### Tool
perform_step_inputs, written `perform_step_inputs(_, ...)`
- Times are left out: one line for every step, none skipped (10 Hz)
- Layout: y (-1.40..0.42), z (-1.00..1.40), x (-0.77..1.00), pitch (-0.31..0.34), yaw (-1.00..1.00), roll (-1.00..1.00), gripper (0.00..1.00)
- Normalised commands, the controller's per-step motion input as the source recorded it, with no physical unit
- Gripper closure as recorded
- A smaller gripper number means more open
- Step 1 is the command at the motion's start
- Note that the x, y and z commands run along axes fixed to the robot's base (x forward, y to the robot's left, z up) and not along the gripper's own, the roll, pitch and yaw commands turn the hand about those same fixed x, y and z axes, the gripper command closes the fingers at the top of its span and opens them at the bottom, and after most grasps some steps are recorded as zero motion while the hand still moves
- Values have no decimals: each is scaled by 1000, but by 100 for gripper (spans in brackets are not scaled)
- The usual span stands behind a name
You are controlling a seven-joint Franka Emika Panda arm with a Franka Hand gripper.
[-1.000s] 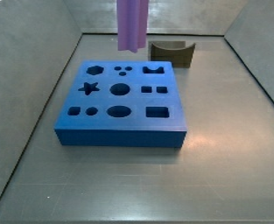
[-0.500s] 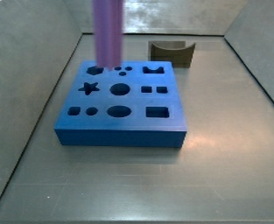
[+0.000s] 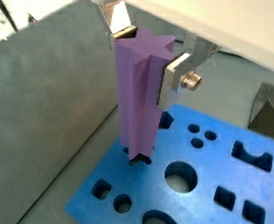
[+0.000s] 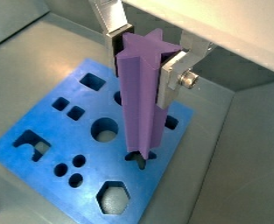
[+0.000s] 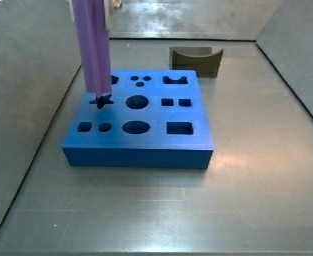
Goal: Insert the star object.
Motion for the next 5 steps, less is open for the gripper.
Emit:
perform_step_inputs(0,-406,-89,-207,-354,-49,100)
perform_step_inputs(17,-371,-23,-180,-334,-47,100)
perform_step_inputs(49,-346,-3,-140,-317,0,100)
perform_step_inputs(83,-397,0,-134,-271,0,100)
perform_step_inputs(109,-463,-63,-136,-163,0,100)
